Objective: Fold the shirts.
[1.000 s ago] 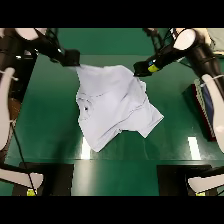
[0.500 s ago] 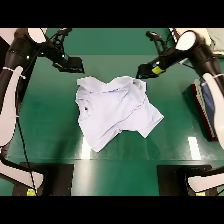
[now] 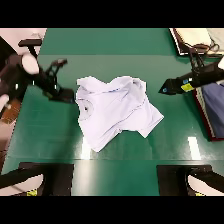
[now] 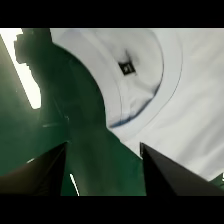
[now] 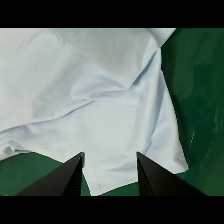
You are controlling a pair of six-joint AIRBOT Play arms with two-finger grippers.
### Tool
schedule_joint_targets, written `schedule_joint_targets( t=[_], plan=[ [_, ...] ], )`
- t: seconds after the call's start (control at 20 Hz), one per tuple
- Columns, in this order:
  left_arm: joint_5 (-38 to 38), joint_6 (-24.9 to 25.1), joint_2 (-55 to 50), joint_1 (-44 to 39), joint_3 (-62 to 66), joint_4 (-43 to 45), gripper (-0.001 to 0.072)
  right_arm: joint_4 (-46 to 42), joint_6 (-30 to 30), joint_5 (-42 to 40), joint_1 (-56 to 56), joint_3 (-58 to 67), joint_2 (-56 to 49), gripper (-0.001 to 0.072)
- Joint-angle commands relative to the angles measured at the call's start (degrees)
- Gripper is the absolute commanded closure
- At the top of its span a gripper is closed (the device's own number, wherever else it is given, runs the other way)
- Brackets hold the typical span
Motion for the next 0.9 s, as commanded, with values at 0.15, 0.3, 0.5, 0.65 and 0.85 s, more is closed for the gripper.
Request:
schedule_joint_targets(
  t=[0.15,0.3,0.5,0.65,0.85],
  plan=[
    [12.4,-1.4,11.3,0.0,-29.8,-17.0,0.0165,4.6,-0.1,-4.6,-0.5,-8.4,7.6,0.0324],
    [15.3,0.2,11.3,-0.4,-36.0,-23.1,0.0165,5.0,-0.1,-4.8,-0.4,-8.4,7.6,0.0324],
    [21.9,-0.1,11.3,-7.3,-37.7,-25.2,0.0166,5.6,-0.1,-5.1,-0.4,-8.4,7.6,0.0324],
    [26.3,-3.4,11.0,-11.8,-37.7,-25.2,0.0168,5.9,-0.1,-5.3,-0.4,-8.4,7.6,0.0324],
    [25.2,-4.0,11.2,-11.1,-35.0,-22.0,0.0677,5.7,-0.1,-3.5,-1.0,-8.4,7.6,0.0324]
  ],
)
